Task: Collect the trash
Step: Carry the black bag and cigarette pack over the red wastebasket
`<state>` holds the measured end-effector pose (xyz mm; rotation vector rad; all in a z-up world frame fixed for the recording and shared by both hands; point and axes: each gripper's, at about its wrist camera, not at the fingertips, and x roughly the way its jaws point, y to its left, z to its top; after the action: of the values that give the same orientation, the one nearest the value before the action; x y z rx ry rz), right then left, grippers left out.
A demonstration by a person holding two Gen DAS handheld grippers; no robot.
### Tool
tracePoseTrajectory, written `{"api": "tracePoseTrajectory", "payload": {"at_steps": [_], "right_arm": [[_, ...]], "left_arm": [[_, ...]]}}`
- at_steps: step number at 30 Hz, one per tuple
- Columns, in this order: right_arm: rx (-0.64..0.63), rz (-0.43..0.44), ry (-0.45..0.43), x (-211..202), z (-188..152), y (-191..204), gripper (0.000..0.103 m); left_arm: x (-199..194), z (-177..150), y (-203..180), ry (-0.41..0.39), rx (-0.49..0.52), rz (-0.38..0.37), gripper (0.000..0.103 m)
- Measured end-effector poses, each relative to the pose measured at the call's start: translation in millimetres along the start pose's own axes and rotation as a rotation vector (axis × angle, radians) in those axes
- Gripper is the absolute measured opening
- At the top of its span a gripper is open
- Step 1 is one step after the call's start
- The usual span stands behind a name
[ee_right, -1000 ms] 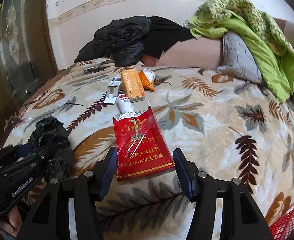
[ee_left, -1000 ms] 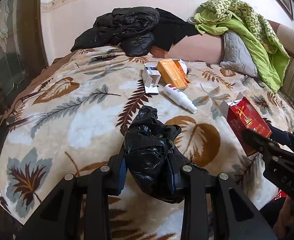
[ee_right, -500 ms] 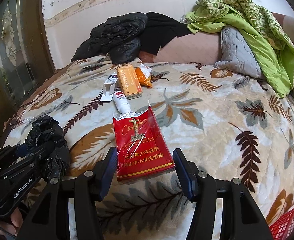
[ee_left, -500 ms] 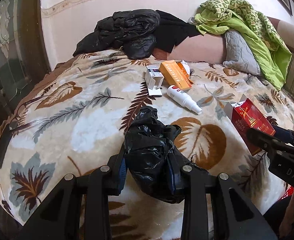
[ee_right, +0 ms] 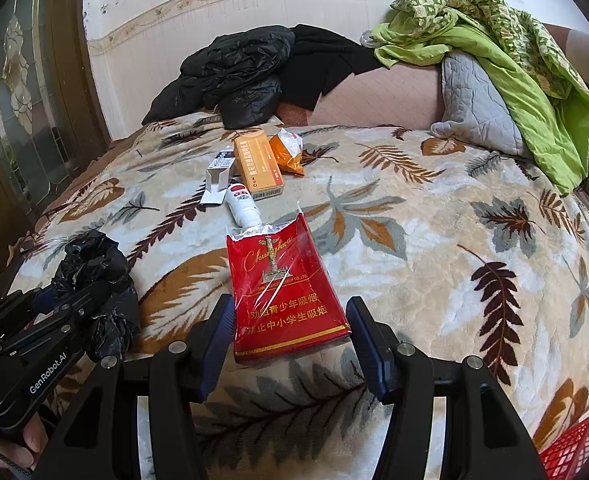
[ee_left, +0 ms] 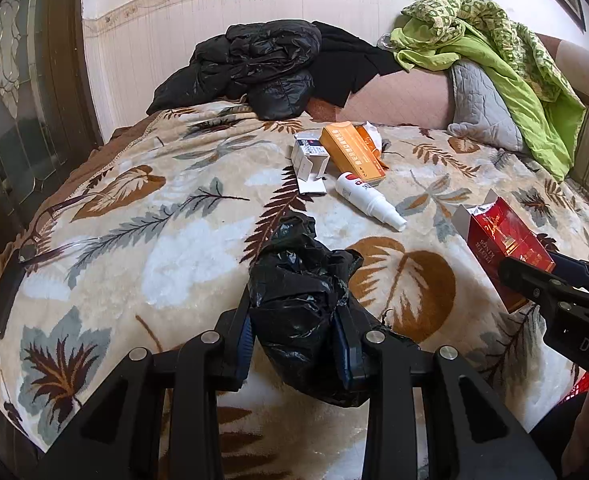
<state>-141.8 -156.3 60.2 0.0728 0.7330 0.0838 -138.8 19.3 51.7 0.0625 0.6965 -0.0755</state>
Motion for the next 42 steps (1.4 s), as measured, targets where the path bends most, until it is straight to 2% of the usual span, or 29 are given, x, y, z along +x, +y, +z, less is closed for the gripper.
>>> {"api": "tracePoseTrajectory", "payload": {"at_steps": [16,26,33,42], "right_arm": [[0.004,0.001,-0.008,-2,0,0,0.061],[0.059,0.024,-0.013,-16,-2,-8,0.061],[0.119,0.022,-0.005,-43,-11,-28,0.061],[0.142,-0.063,-0.035,-90,-30,-65,0.061]], "left_arm": [[0,-1,-1,-0.001,0.001,0.0,0.032],[0,5,0,-0.005,0.023,0.004,0.032],[-17,5,-19,-0.021,0.06,-0.057,0.032],[-37,7,-64,-0.006,0.127,-0.193,0.032]]}}
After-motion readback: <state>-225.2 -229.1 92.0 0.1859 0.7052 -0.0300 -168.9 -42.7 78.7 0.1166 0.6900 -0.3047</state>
